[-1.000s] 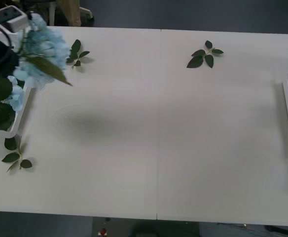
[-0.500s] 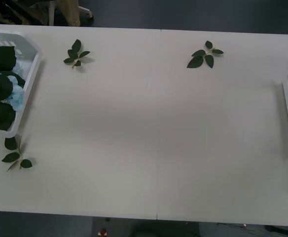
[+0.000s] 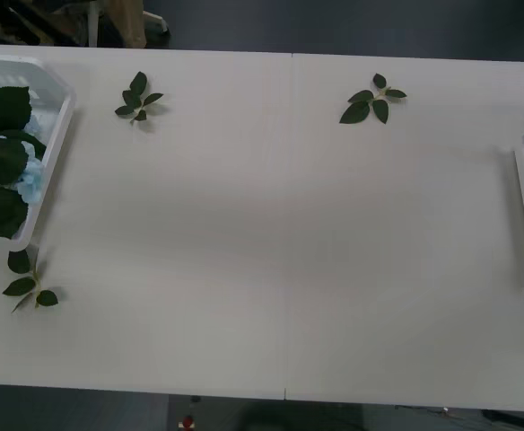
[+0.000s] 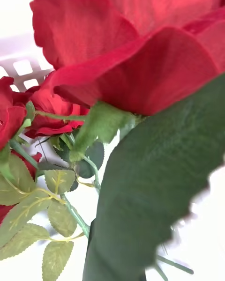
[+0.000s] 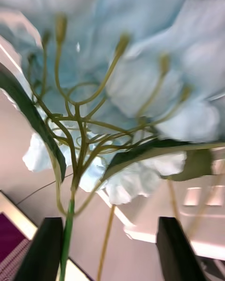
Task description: Put the red flowers into the right box and the blue flowers into the left box
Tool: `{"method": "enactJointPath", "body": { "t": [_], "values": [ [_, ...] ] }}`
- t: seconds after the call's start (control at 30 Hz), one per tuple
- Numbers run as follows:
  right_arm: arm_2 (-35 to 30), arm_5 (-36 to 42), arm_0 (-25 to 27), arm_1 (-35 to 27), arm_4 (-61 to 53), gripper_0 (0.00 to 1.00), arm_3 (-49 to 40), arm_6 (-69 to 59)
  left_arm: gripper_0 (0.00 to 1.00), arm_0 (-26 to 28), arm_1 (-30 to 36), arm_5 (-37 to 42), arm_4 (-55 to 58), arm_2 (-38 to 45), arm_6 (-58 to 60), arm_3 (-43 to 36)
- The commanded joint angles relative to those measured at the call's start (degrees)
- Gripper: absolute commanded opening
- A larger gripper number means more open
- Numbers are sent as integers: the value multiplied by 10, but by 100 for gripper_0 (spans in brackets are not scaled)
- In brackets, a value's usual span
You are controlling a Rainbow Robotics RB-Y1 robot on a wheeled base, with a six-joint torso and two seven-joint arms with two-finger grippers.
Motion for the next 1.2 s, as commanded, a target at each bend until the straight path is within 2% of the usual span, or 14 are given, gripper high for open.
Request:
{"method": "enactJointPath", "body": {
  "t": [0.03,0.07,0.1,0.17,0.27,0.33,0.5,0.53,0.6,0.73,0.77,1.0,1.2],
  "values": [
    [0,-6,-13,-29,5,64,-4,46,100,-14,28,76,62,90,-32,-67],
    [2,-10,-12,-29,4,77,-4,51,100,-14,33,109,100,127,-53,-88],
    [1,-10,-13,-29,3,83,-4,53,100,-14,36,128,125,153,-66,-101],
    [2,-11,-12,-29,-1,90,-3,58,100,-14,35,175,193,208,-91,-127],
    [3,-11,-13,-29,-9,94,-4,66,100,-14,4,225,331,272,-89,-176],
    [4,-11,-14,-29,-16,95,-4,72,100,-9,-34,208,365,266,-56,-195],
    [4,-11,-18,-29,-65,95,-5,136,100,44,-142,36,374,223,10,-201],
    [4,-11,-17,-29,-85,96,-8,158,100,70,-172,-36,371,203,10,-199],
    [4,-8,-17,-29,-108,96,-16,190,100,101,-211,-126,370,176,6,-198],
    [4,32,-17,-29,-147,96,-60,263,100,158,-290,-247,357,138,-7,-198],
    [5,43,-17,-29,-157,96,-73,280,100,167,-306,-253,357,138,-21,-198],
    [10,153,-17,-27,-233,95,-178,374,100,223,-384,-240,415,178,-186,-210],
    [10,243,-17,-7,-308,95,-255,469,100,231,-417,-98,487,238,-316,-247]
  ]
}}
